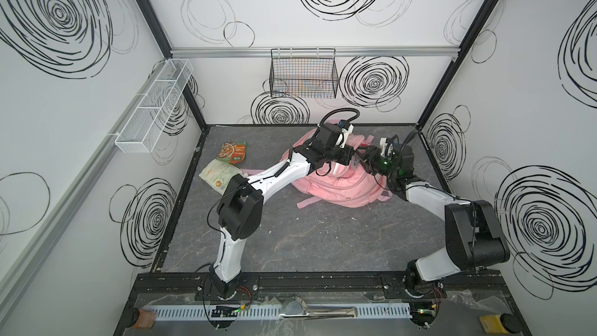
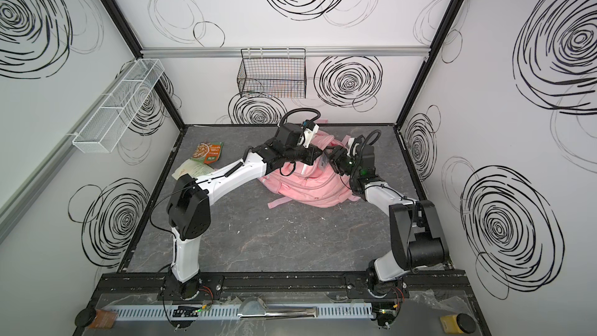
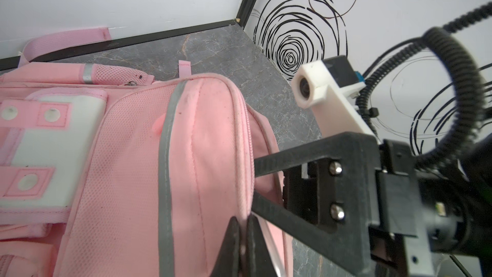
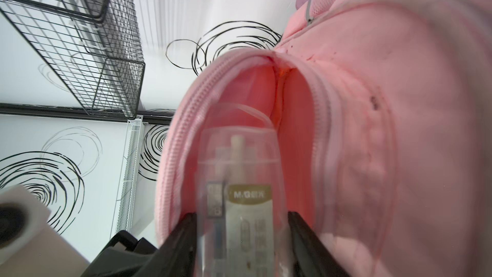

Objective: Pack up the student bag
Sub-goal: 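Lower the pencil case into the main compartment while left holds the opening, then open the right gripper and withdraw it from the backpack opening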

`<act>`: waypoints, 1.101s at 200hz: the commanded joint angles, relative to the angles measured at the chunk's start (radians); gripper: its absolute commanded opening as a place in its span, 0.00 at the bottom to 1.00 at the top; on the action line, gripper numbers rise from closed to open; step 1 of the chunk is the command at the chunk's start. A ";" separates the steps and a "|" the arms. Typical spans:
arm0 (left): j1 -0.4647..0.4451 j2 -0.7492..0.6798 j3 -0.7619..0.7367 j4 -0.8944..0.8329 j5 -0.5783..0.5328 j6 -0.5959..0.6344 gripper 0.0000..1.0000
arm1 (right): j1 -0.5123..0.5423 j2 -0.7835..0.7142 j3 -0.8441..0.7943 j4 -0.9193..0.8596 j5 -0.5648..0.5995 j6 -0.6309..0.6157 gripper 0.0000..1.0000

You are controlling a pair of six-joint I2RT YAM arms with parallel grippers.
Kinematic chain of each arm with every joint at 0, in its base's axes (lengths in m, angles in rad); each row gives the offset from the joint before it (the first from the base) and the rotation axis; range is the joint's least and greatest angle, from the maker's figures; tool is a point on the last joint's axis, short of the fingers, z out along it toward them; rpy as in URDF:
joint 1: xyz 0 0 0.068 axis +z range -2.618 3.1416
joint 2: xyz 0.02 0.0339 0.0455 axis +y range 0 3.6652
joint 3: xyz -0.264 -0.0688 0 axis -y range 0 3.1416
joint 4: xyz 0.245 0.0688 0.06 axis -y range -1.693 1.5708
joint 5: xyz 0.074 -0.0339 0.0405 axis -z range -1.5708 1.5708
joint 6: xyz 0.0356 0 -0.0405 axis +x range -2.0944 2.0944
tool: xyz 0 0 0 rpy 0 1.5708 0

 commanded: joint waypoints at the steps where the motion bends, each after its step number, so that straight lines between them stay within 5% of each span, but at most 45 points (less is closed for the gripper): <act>1: -0.015 -0.062 0.031 0.068 0.109 0.023 0.00 | 0.030 0.015 0.133 -0.069 -0.125 -0.128 0.66; 91: -0.016 -0.071 0.013 0.092 0.142 0.018 0.00 | 0.013 -0.048 0.064 -0.058 -0.229 -0.155 0.70; 126: -0.011 -0.084 -0.004 0.107 0.147 0.010 0.00 | 0.009 -0.117 0.073 -0.274 -0.215 -0.287 0.67; 135: -0.008 -0.095 -0.021 0.119 0.147 0.009 0.02 | 0.012 -0.158 0.071 -0.372 -0.174 -0.362 0.67; 146: 0.001 -0.117 -0.048 0.143 0.141 -0.001 0.21 | 0.021 -0.215 0.059 -0.491 -0.096 -0.457 0.66; 169: 0.030 -0.220 -0.179 0.255 0.110 -0.047 0.38 | 0.065 -0.363 -0.017 -0.619 0.119 -0.558 0.64; 220: 0.099 -0.430 -0.391 0.247 -0.010 -0.017 0.44 | 0.446 -0.582 -0.231 -0.446 0.629 -0.470 0.52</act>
